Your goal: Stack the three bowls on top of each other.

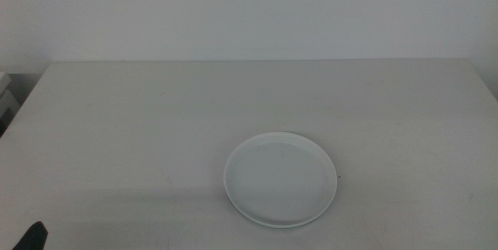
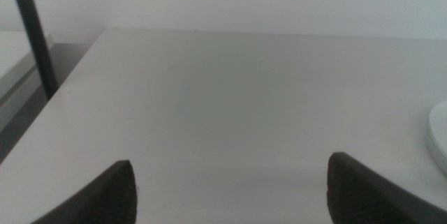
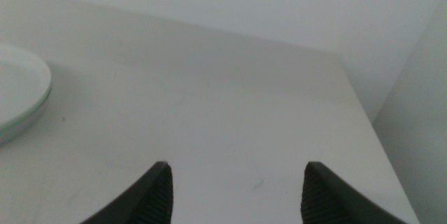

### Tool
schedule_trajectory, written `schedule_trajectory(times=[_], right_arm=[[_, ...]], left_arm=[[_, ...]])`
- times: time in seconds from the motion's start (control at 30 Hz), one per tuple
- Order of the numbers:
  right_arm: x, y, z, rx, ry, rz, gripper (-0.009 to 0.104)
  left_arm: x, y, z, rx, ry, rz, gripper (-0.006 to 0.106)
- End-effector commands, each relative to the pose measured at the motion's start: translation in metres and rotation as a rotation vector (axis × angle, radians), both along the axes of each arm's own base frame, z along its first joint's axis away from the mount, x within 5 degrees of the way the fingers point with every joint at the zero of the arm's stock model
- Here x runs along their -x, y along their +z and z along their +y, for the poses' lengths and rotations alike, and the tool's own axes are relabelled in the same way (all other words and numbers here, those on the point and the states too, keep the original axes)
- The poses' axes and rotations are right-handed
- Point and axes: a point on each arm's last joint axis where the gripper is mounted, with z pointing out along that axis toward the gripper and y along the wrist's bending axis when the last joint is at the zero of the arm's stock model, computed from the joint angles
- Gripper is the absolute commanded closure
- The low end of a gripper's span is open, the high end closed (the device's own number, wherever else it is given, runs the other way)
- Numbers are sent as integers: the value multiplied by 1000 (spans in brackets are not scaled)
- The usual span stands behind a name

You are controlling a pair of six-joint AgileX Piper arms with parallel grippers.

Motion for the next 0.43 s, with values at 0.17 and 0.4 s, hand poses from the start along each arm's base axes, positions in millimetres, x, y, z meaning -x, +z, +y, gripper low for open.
schedule_trajectory(times=[0.17,0.4], right_arm=[[1,7,-2,45,-14,-72,47],[1,7,-2,45,-14,-72,47]], left_arm=[[0,8,1,25,16,-89,-5],[0,8,1,25,16,-88,-5]])
